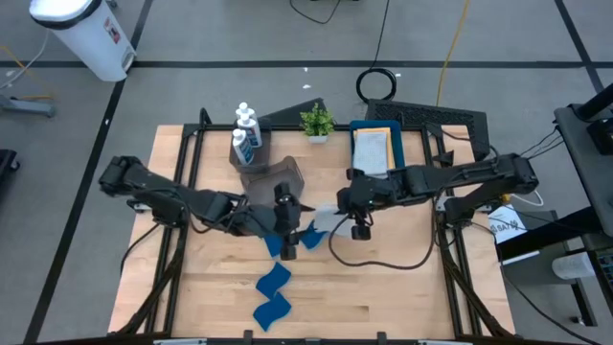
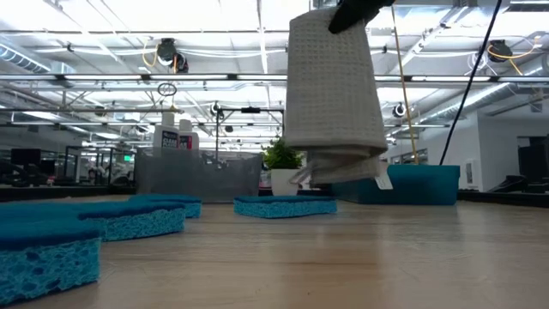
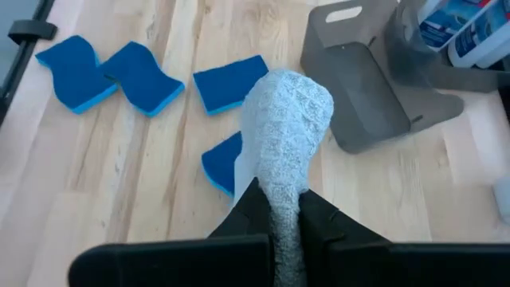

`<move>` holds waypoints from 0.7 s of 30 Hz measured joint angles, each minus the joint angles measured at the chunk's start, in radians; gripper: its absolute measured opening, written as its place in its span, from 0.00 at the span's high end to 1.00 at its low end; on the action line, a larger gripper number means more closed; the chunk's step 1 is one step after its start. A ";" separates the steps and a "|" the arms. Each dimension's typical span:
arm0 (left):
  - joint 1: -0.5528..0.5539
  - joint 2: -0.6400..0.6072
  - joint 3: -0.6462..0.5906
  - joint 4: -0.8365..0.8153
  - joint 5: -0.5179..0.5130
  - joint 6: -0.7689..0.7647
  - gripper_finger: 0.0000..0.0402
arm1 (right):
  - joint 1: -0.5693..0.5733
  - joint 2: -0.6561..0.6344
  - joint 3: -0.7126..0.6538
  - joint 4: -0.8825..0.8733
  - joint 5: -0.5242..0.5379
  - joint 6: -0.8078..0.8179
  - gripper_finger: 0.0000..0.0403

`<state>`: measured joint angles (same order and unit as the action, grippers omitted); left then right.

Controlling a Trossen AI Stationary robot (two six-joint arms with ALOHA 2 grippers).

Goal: Pick & Place Kitchen Items
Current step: Put the gray towel into the blue bin

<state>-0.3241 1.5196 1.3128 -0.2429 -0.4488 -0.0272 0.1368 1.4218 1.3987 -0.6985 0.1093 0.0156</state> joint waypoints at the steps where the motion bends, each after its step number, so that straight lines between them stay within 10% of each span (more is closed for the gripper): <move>1: -0.004 -0.004 0.000 -0.015 0.011 0.003 0.43 | 0.000 -0.007 0.000 -0.002 0.000 0.001 0.99; 21: -0.092 -0.189 -0.094 -0.076 0.034 0.017 0.43 | 0.002 -0.083 0.000 -0.172 0.078 0.052 0.99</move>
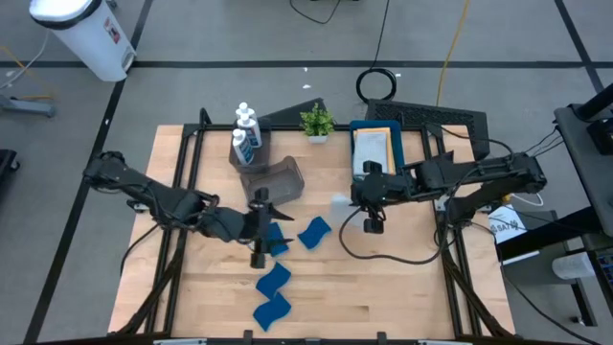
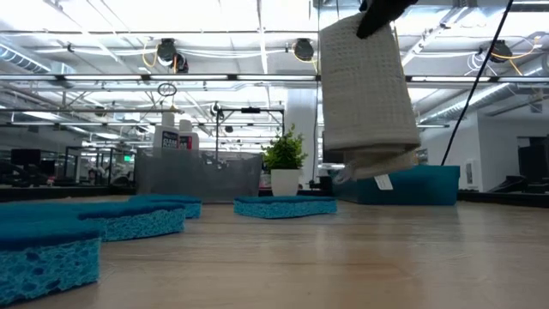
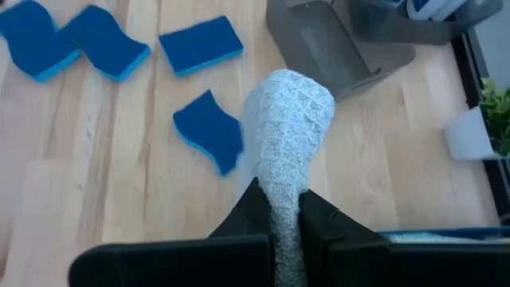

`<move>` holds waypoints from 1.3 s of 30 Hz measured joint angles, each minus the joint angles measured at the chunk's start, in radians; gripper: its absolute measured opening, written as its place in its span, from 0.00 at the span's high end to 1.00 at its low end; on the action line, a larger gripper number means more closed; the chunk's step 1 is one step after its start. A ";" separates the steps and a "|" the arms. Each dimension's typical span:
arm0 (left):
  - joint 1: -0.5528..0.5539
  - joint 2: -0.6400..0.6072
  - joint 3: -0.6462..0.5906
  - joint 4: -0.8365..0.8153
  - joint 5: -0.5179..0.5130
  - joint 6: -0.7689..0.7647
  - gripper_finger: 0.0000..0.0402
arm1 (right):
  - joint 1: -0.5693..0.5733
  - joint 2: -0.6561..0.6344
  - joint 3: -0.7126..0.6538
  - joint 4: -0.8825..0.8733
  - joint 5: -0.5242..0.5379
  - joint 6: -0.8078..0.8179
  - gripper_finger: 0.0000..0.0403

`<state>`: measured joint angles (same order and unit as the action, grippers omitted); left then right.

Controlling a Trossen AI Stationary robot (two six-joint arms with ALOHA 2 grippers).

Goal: Pick & Place Kitchen Items
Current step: Put the gray towel into the blue bin

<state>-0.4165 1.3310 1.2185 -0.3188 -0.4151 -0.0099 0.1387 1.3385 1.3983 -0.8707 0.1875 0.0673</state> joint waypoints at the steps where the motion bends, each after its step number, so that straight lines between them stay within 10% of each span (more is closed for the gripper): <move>1: -0.003 -0.023 -0.026 0.014 0.000 -0.004 0.43 | 0.000 -0.001 0.000 0.003 0.000 0.000 0.99; 20: 0.042 -0.706 -0.712 0.244 0.008 -0.089 0.43 | -0.001 0.000 0.000 -0.007 -0.003 -0.022 1.00; 39: 0.092 -1.209 -1.007 0.239 0.203 0.024 0.43 | -0.060 -0.144 0.000 -0.116 -0.005 -0.035 1.00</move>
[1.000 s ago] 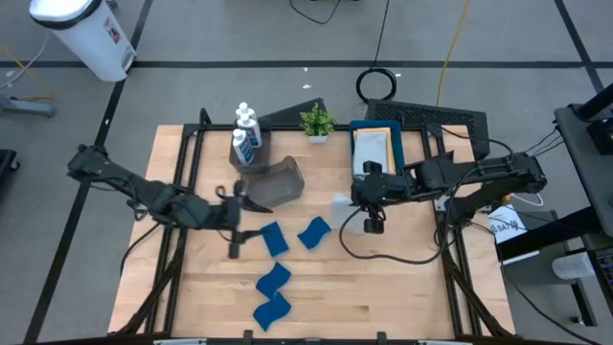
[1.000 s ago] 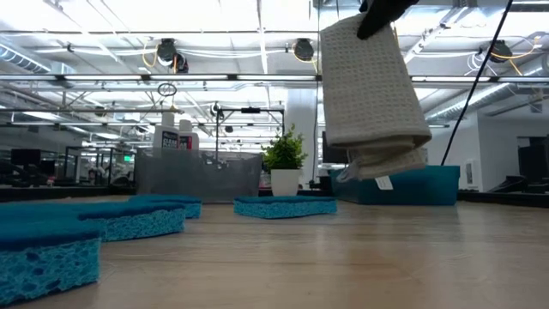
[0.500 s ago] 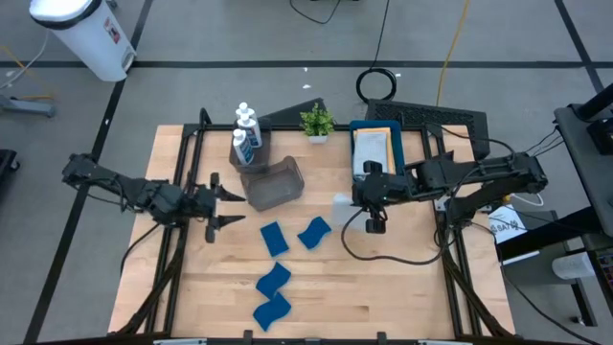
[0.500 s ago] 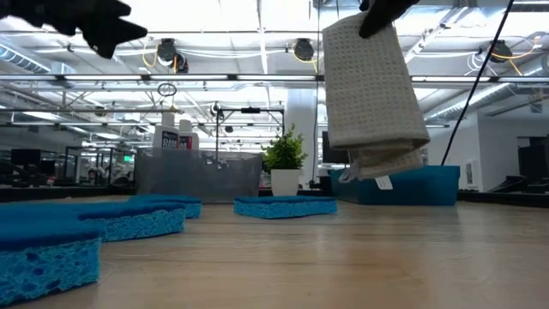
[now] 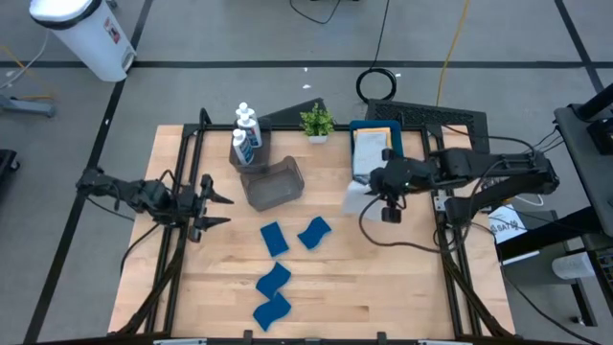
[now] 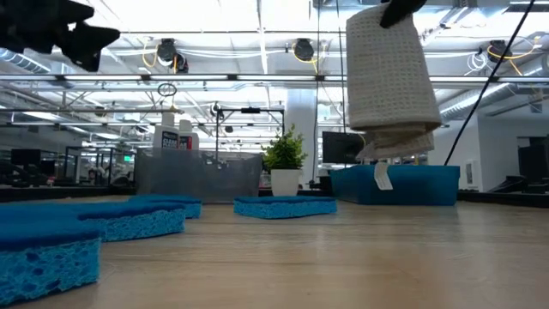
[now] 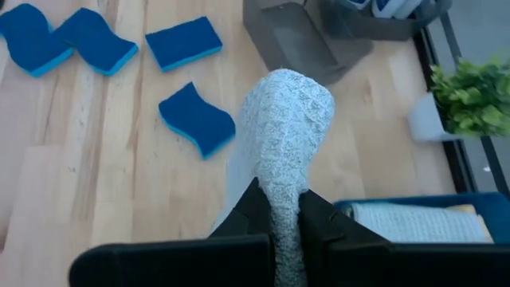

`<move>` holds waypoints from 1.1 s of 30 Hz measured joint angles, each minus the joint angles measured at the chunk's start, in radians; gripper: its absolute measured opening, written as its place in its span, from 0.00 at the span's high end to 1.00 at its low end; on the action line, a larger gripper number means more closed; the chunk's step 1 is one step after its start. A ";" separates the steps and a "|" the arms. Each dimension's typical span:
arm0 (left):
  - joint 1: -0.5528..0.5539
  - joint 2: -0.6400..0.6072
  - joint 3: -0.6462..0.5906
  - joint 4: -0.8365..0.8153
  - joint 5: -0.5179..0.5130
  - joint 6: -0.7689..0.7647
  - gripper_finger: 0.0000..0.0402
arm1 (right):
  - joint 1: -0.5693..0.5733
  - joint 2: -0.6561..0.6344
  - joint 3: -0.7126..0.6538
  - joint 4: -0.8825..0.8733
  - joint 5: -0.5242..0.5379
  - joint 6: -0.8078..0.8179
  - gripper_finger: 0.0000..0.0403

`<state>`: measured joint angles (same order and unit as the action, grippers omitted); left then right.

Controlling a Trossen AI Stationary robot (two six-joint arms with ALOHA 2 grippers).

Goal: Pick & Place Kitchen Items
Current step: Put the gray towel into the blue bin

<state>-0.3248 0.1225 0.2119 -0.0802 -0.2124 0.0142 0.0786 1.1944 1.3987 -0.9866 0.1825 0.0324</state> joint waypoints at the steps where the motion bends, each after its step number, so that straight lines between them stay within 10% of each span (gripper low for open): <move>1: 0.000 -0.019 -0.012 0.000 0.000 -0.001 0.43 | -0.005 -0.010 0.000 -0.008 0.000 0.000 1.00; 33: 0.000 -0.116 -0.038 -0.089 -0.252 0.004 0.43 | -0.523 -0.075 -0.248 0.219 -0.080 -0.436 1.00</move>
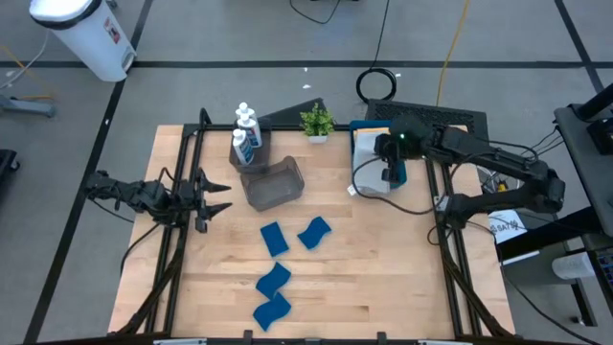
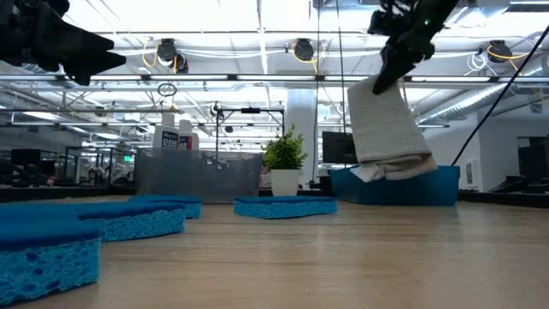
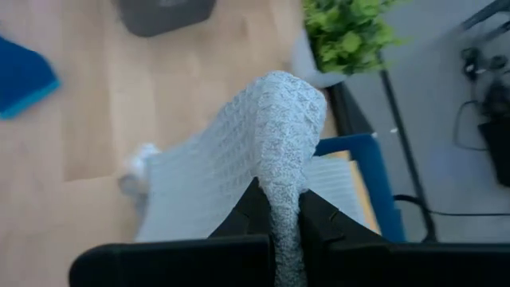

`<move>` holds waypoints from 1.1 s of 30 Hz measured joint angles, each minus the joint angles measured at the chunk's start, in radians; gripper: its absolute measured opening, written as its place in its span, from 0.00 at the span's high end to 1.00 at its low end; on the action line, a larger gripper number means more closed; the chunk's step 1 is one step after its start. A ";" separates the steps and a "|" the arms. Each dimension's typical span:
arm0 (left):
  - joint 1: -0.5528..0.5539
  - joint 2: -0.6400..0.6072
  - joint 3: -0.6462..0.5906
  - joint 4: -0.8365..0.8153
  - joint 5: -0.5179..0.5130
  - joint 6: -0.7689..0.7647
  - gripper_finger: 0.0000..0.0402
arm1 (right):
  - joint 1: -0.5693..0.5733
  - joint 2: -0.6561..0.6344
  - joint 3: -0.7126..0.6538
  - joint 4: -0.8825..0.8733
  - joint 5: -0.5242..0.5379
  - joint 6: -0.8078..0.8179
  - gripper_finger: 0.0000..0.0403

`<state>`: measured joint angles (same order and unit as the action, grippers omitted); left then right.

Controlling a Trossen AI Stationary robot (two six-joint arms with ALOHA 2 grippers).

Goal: Pick & Place Kitchen Items
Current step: Put the gray towel into the blue bin

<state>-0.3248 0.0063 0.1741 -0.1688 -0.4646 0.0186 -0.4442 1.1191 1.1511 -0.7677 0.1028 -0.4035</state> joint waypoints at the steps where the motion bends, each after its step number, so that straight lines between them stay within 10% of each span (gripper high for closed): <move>1: 0.000 0.000 0.000 0.000 0.000 0.002 0.43 | -0.013 0.000 -0.012 0.022 0.000 -0.020 1.00; 33: 0.000 0.000 0.001 0.001 0.002 0.003 0.43 | -0.310 0.020 -0.625 1.032 0.000 -0.327 1.00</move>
<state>-0.3248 0.0063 0.1749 -0.1680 -0.4629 0.0219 -0.7544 1.1388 0.5259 0.2643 0.1025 -0.7307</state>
